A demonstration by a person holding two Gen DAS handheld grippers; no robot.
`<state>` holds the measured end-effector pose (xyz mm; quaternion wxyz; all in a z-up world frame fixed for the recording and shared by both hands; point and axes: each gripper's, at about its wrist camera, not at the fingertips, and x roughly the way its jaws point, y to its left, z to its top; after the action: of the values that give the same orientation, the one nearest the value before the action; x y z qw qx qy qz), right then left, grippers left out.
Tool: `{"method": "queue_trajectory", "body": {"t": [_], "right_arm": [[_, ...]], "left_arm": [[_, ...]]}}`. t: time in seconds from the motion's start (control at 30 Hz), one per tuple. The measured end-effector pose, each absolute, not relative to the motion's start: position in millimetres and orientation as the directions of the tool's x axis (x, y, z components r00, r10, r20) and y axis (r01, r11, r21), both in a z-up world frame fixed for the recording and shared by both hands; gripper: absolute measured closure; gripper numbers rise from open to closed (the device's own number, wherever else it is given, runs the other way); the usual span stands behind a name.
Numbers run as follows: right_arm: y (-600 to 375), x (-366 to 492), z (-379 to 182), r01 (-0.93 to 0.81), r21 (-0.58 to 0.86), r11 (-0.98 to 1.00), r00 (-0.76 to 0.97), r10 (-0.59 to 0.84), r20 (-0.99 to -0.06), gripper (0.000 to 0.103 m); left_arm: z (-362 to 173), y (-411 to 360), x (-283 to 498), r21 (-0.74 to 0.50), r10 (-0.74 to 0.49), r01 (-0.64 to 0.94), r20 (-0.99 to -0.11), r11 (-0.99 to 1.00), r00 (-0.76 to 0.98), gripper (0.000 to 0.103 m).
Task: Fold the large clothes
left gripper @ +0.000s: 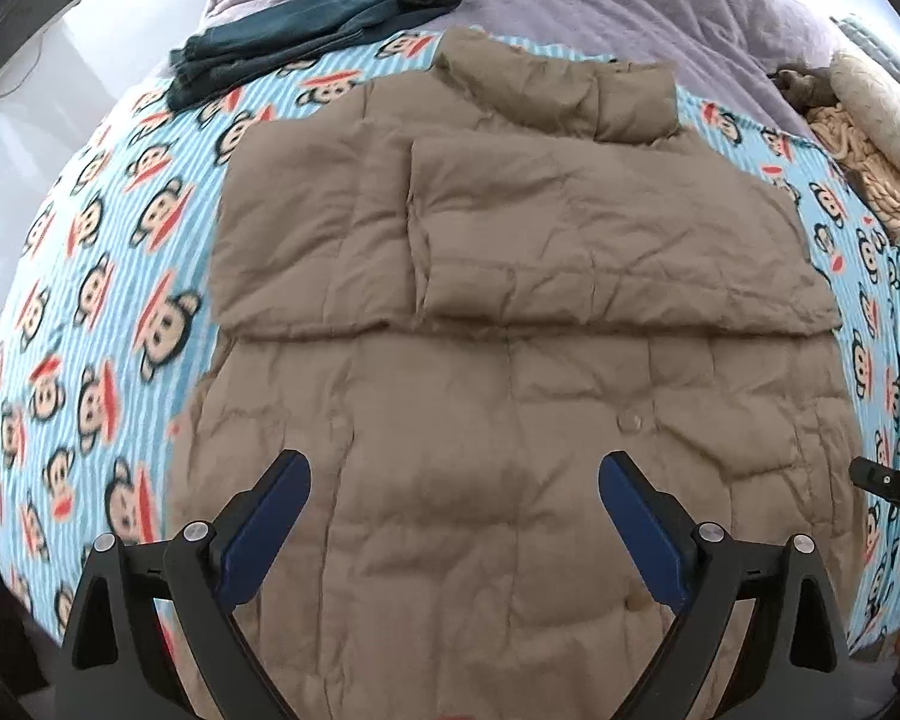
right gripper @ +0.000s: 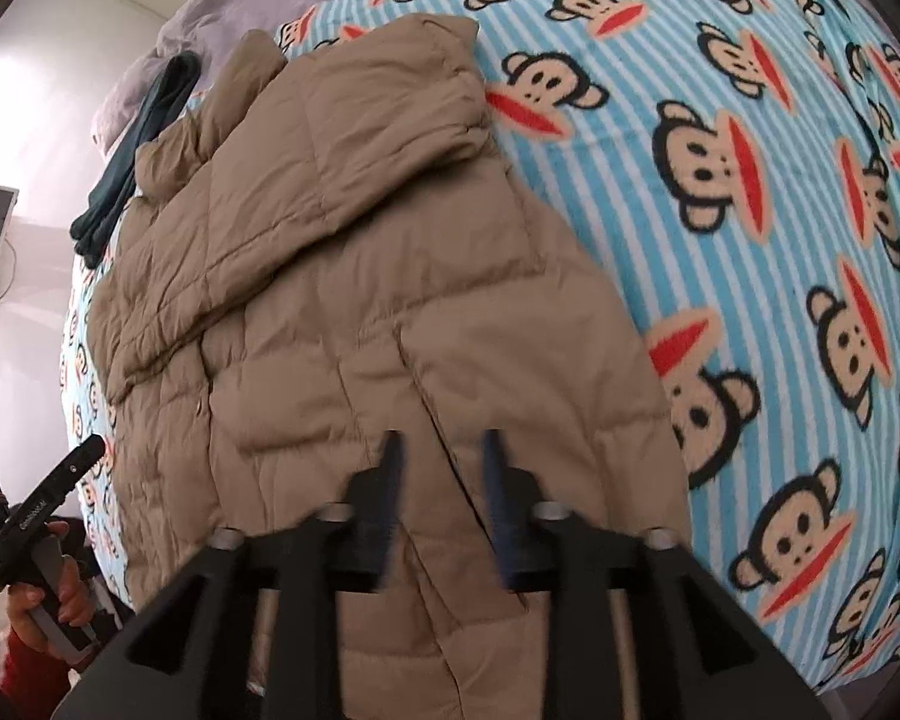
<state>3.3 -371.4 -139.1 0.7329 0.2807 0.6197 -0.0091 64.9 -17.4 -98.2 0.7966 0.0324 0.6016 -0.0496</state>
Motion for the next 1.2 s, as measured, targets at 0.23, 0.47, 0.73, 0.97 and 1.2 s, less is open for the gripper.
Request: {"method": "queue_trajectory", "body": {"t": [0.23,0.47,0.73,0.97,1.2], "right_arm": [[-370.1,-12.8,-129.4,0.318,0.45,0.834,0.256,0.382,-0.888,0.023],[-353.0,-32.7,-116.6,0.302,0.462,0.834,0.286,0.383,-0.878,0.015],[-320.5,-68.5,-113.9,0.36,0.446,0.819,0.345,0.327,-0.88,0.014],[-300.7,-115.9,-124.0,0.479,0.448,0.755,0.332,0.317,-0.889,0.014],[-306.4,-154.6,-131.1,0.576,0.454,0.68,0.352,0.295,-0.888,0.014]], "left_arm": [[-95.8,-15.0,22.1,0.02,0.001,0.076,-0.968,0.997,0.25,0.006],[-90.5,-2.7,-13.6,0.016,0.001,0.065,-0.975,0.998,0.223,0.005],[-106.5,17.9,-35.3,-0.002,-0.026,0.119,-0.98,0.993,0.197,0.005],[-115.3,52.8,-58.5,-0.002,-0.028,0.14,-0.983,0.99,0.183,0.005],[-121.0,101.3,-80.1,-0.024,-0.042,0.106,-0.985,0.994,0.168,0.005]]}}
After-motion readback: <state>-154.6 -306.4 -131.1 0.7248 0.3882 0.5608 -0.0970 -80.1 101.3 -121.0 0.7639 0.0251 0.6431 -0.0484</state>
